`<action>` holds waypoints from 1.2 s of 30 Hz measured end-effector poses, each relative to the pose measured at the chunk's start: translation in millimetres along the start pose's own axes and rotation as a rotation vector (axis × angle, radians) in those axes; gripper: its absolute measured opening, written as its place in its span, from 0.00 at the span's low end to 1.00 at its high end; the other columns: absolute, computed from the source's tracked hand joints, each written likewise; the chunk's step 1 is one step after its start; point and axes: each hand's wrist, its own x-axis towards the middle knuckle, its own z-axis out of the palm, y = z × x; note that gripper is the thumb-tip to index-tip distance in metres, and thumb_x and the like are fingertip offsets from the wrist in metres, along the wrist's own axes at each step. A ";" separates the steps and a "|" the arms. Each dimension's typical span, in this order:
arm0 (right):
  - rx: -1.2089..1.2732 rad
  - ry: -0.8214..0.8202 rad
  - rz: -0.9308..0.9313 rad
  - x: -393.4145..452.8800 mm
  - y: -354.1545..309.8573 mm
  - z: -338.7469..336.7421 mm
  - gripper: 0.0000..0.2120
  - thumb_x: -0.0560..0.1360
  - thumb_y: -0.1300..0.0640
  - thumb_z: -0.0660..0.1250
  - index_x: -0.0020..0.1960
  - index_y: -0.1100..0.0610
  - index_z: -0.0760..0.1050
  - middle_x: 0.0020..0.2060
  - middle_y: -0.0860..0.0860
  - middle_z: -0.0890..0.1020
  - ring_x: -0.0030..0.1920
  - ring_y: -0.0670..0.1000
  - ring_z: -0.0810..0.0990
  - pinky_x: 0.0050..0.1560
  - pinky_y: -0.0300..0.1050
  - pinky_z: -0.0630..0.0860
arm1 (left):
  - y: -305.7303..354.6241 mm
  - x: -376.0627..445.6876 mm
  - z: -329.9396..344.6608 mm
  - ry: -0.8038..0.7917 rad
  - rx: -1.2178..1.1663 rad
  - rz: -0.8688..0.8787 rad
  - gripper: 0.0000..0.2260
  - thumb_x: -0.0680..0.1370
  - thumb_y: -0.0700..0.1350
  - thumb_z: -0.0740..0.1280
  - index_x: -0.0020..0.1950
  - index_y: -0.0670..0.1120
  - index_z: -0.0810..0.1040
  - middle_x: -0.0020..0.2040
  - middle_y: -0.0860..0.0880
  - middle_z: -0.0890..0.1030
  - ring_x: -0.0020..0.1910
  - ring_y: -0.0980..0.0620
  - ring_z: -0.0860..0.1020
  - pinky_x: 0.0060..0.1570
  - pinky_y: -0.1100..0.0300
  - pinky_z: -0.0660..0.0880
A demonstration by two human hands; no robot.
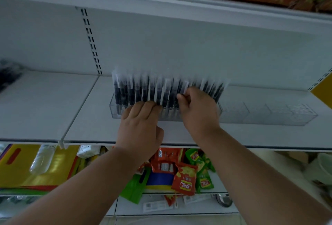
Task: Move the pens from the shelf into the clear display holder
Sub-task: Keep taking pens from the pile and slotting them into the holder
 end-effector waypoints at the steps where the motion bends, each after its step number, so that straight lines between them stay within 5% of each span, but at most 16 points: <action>1: -0.007 -0.002 0.004 1.7 -0.4 -0.5 0.13 0.80 0.50 0.63 0.39 0.54 0.68 0.32 0.48 0.73 0.33 0.50 0.73 0.32 0.42 0.65 | -0.1 -0.1 0.6 -0.003 0.001 0.002 0.23 0.70 0.48 0.61 0.63 0.44 0.78 0.59 0.46 0.78 0.58 0.45 0.73 0.59 0.51 0.67; 10: 0.115 -0.013 0.072 -19.5 -1.2 -9.0 0.12 0.75 0.48 0.70 0.46 0.50 0.67 0.40 0.45 0.74 0.38 0.46 0.74 0.37 0.45 0.74 | -2.0 -2.9 -3.7 -0.035 -0.029 0.015 0.24 0.71 0.50 0.60 0.65 0.44 0.77 0.60 0.47 0.77 0.61 0.47 0.71 0.62 0.51 0.70; 15: 0.109 0.029 -0.225 -29.8 -25.2 -23.4 0.09 0.77 0.50 0.68 0.50 0.52 0.69 0.43 0.45 0.71 0.36 0.44 0.70 0.35 0.40 0.68 | -5.4 -27.1 -21.1 -0.013 -0.078 -0.103 0.19 0.73 0.52 0.59 0.60 0.46 0.77 0.57 0.48 0.77 0.57 0.47 0.74 0.56 0.50 0.74; 18: 0.106 -0.029 -0.365 -33.3 -48.3 -15.5 0.10 0.77 0.51 0.68 0.54 0.56 0.73 0.46 0.49 0.75 0.40 0.48 0.74 0.39 0.45 0.73 | -24.1 -51.0 -33.9 -0.039 -0.017 -0.196 0.18 0.72 0.53 0.59 0.57 0.47 0.79 0.53 0.49 0.79 0.54 0.45 0.76 0.53 0.49 0.75; 25: 0.280 -0.260 -0.464 -43.0 -125.2 16.6 0.15 0.77 0.47 0.64 0.58 0.55 0.74 0.50 0.50 0.77 0.49 0.50 0.75 0.50 0.52 0.76 | -82.4 -133.1 -80.5 -0.078 0.196 -0.444 0.16 0.71 0.53 0.62 0.55 0.49 0.79 0.51 0.49 0.78 0.53 0.43 0.75 0.50 0.50 0.74; 36: 0.091 -0.374 -0.588 -76.7 -289.5 47.0 0.20 0.77 0.43 0.64 0.66 0.50 0.71 0.60 0.51 0.74 0.61 0.53 0.71 0.60 0.50 0.69 | -197.8 -220.8 -156.2 -0.085 0.232 -0.614 0.20 0.72 0.57 0.57 0.58 0.51 0.78 0.53 0.50 0.78 0.55 0.44 0.77 0.53 0.47 0.76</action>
